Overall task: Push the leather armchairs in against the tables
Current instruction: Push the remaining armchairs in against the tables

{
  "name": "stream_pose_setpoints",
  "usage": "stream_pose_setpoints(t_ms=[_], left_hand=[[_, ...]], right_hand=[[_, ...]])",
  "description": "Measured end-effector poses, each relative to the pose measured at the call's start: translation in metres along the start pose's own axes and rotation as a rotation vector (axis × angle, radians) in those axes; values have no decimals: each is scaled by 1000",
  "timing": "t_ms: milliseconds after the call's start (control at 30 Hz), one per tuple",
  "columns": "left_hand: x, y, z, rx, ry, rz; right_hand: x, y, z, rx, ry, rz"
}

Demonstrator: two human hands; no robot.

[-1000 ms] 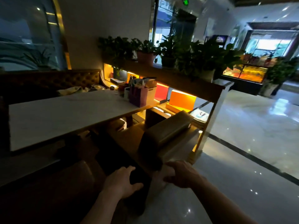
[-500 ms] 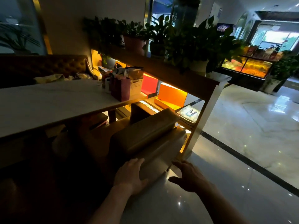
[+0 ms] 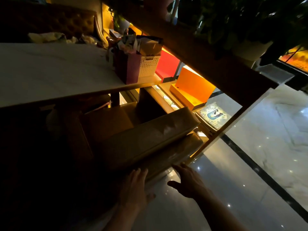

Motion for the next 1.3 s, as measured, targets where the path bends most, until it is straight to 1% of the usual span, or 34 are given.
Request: stream_pose_setpoints(t_ms=[167,267,533,667,733,833,1000,1300], left_hand=[[-10,-21,40,-22,73,3],[-16,-35,55,-44,124,21],[-12,-72,76,-249,350,77],[1,-78,78,-339,453,115],[6,-76,78,-376,471,127],[15,-73,79,-386,493,139],[25,-78,79,-397,469,159],[35,-81,78,-431,424,186]], right_hand=[[-24,-13,58,48,45,-79],[-38,-20,89,45,97,-121],[-65,-46,155,26,331,-190],[-85,-65,177,18,365,-224],[-93,-72,185,21,363,-233],[-92,-76,192,16,372,-233],[-87,-76,191,-19,371,-244],[-85,-78,192,-27,366,-303]])
Point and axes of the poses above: each hand's wrist, its own z-axis towards the middle knuckle, its own y-axis out of the back of the hand, x = y × z, the point moved 5 cm from there along z, towards the middle knuckle, and after that the axes turned 9 degrees about -z, right-handed, at the moved point
